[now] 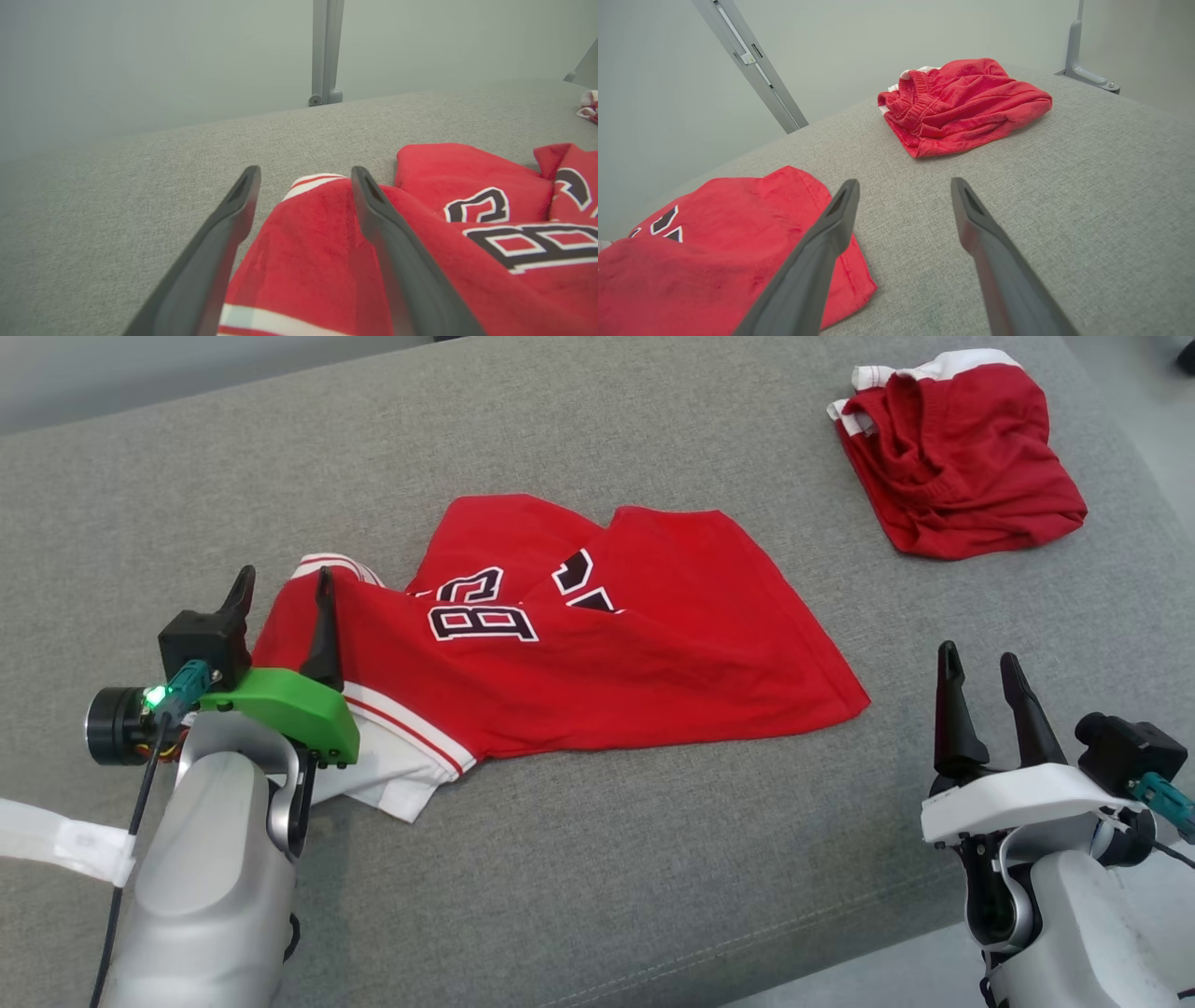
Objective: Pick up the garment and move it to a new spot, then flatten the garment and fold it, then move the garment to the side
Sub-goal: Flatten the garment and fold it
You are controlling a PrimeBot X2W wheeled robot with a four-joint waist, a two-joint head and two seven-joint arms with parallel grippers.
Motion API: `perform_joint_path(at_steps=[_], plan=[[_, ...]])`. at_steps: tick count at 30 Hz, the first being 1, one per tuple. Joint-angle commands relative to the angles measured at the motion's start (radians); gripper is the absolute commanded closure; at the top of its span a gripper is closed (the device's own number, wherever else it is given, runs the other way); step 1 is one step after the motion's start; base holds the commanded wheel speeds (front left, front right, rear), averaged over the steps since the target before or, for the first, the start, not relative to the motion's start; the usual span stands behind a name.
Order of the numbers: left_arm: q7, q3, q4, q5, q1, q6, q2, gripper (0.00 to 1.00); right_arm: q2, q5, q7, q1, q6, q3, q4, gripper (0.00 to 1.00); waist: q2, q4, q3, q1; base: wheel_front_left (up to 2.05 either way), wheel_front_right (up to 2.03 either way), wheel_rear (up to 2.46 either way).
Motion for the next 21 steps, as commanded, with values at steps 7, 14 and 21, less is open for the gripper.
perform_joint_path(at_steps=[7,14,21], plan=[[-0.002,0.044,-0.157,-0.006,0.103,-0.012,0.024,0.00,-0.001,-0.019,-0.003,0.029,-0.001,-0.010,-0.030,0.00,0.0095,0.056,-0.042,0.0000,0.00,0.00,0.00],[-0.001,0.046,-0.210,-0.010,0.202,-0.023,0.013,0.00,-0.001,-0.025,-0.003,0.046,-0.001,-0.009,-0.039,0.00,0.0095,0.094,-0.072,0.0000,0.00,0.00,0.00],[-0.001,0.018,-0.214,-0.038,0.319,-0.047,-0.002,0.00,-0.001,-0.021,-0.004,0.060,-0.002,-0.005,-0.036,0.00,0.0095,0.099,-0.087,0.0000,0.00,0.00,0.00]])
